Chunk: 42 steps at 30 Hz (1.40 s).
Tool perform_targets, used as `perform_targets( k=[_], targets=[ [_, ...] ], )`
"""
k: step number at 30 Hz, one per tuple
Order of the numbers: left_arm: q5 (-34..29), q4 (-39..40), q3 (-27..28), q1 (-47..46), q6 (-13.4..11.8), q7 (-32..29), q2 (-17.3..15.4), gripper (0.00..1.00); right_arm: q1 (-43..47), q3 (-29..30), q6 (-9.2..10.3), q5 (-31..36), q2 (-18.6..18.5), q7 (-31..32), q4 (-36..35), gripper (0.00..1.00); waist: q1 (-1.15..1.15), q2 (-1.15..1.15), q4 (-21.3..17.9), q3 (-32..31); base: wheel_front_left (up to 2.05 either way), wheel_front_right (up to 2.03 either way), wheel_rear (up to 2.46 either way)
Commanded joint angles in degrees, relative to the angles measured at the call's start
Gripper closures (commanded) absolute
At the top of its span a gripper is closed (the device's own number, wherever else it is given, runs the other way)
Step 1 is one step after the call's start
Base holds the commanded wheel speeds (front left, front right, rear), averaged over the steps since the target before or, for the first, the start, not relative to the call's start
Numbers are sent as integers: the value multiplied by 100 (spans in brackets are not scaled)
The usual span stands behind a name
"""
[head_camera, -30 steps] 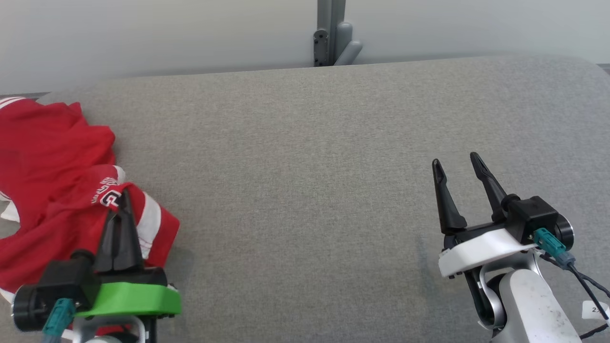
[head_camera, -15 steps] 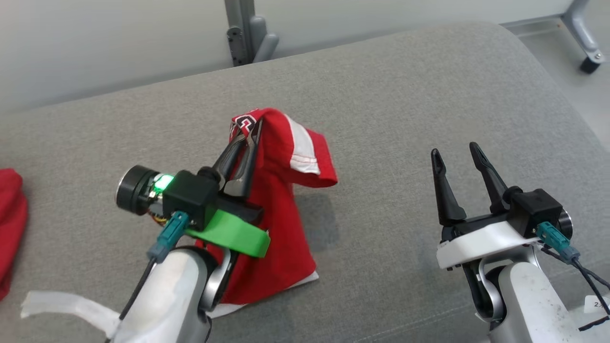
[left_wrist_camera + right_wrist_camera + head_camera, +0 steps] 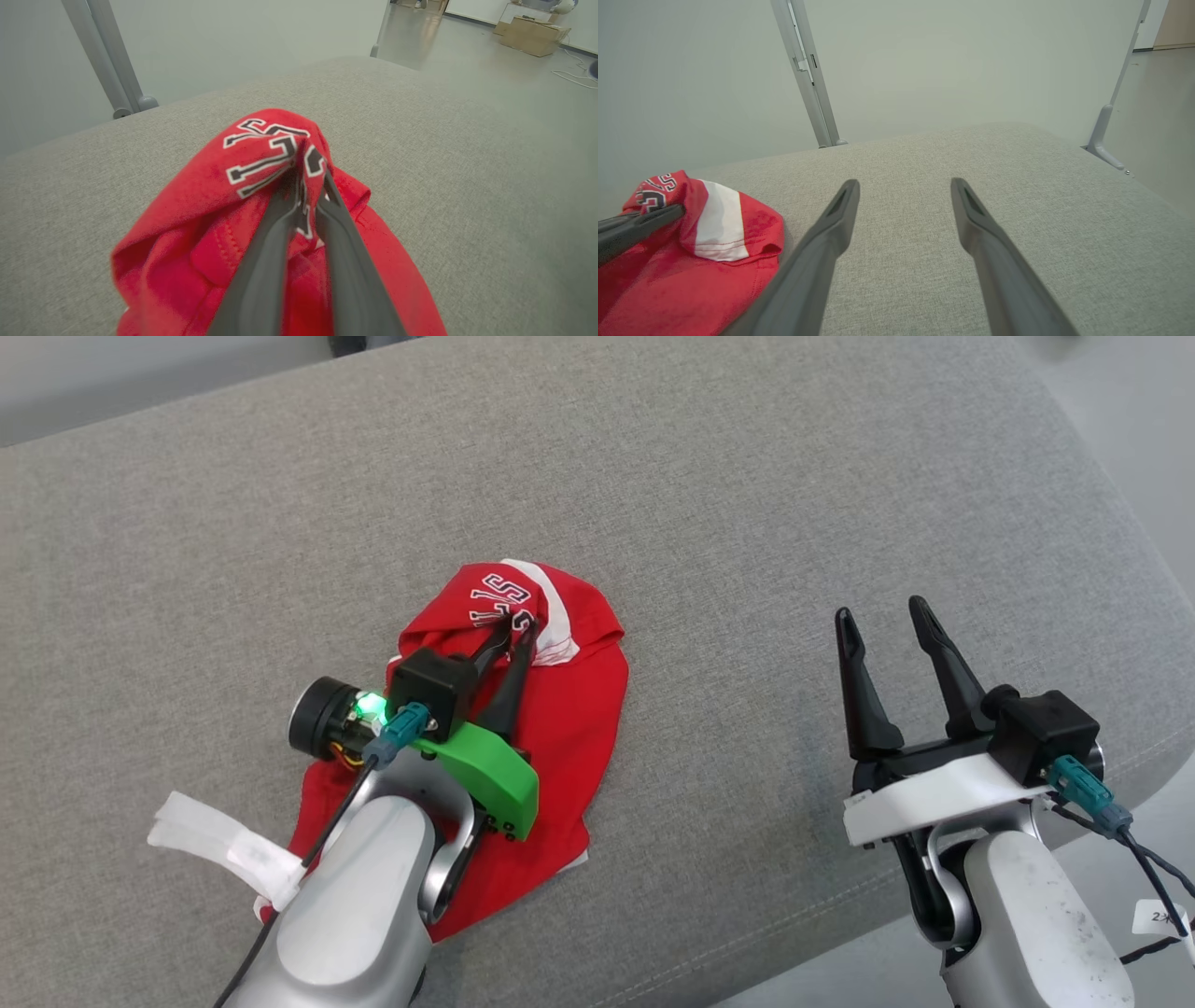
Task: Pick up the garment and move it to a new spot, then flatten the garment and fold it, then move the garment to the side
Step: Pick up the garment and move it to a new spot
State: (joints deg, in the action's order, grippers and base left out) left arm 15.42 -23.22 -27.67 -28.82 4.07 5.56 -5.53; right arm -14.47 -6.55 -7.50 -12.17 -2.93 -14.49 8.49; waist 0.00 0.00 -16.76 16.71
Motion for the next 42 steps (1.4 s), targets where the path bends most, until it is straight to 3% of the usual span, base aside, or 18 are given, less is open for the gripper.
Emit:
perform_targets(
  k=[1,8,11,19,26,33,42],
  targets=[
    [-2,-80,-44,-97,47,73,1,0,-77,-24,2,-40,-1,-38,50,0,0,0,-59,126,0,0,0],
    [80,-154,-134,191,104,438,-70,0,-84,-32,2,35,-3,-77,249,0,0,0,232,-145,0,0,0],
    [177,46,-36,452,-3,541,-96,0,-40,-9,2,98,-4,-71,300,0,0,0,392,-326,0,0,0],
    [507,870,790,1312,-845,787,-333,0,177,225,2,241,-5,-69,267,0,0,0,978,-808,0,0,0],
    [710,1281,1372,1826,-1201,830,-694,0,306,298,2,365,-6,45,204,0,0,0,1277,-1070,0,0,0],
    [855,1784,1738,2387,-1340,769,-1068,0,489,298,2,451,-5,230,91,0,0,0,1465,-1287,0,0,0],
    [763,2503,1579,2954,-1436,417,-1205,0,807,294,2,484,-5,383,-38,0,0,0,1438,-1567,0,0,0]
  ],
)
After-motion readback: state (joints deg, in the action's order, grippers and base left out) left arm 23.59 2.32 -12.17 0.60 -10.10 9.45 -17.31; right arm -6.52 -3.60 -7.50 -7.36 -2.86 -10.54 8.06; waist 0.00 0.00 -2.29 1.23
